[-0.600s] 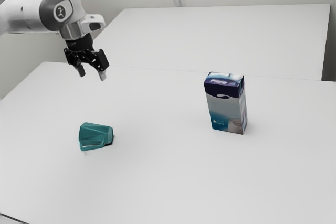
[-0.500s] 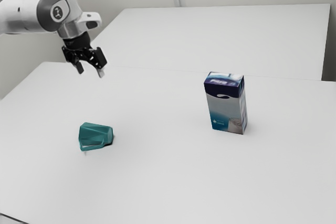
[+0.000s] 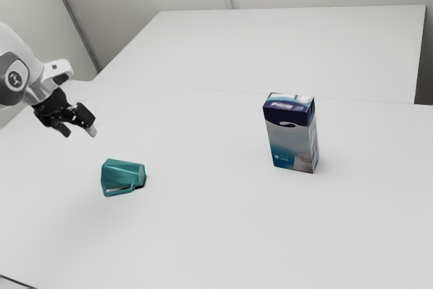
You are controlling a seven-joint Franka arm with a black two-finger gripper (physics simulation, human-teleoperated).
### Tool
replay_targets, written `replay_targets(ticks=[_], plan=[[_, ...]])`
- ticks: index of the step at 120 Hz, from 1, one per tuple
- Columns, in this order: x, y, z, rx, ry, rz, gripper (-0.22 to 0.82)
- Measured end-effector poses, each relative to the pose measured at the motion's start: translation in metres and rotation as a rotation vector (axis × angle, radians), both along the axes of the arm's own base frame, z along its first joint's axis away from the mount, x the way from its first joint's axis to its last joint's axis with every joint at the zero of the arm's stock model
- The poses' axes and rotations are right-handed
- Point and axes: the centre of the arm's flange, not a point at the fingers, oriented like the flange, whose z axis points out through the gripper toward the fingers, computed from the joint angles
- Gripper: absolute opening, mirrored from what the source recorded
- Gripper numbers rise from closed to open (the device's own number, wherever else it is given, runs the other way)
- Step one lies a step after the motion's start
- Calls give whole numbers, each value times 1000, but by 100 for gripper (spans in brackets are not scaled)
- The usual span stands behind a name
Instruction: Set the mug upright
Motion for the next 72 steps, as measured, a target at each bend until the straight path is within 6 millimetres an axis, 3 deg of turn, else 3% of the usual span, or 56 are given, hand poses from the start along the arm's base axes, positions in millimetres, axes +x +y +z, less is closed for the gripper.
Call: replay_targets(ticks=[11, 43, 60, 72], plan=[[-24, 14, -18, -86, -79, 45, 60], [-64, 55, -75, -316, -324, 139, 60], [-77, 79, -111, -391, -423, 205, 60], [-76, 86, -132, -421, -472, 188, 60]])
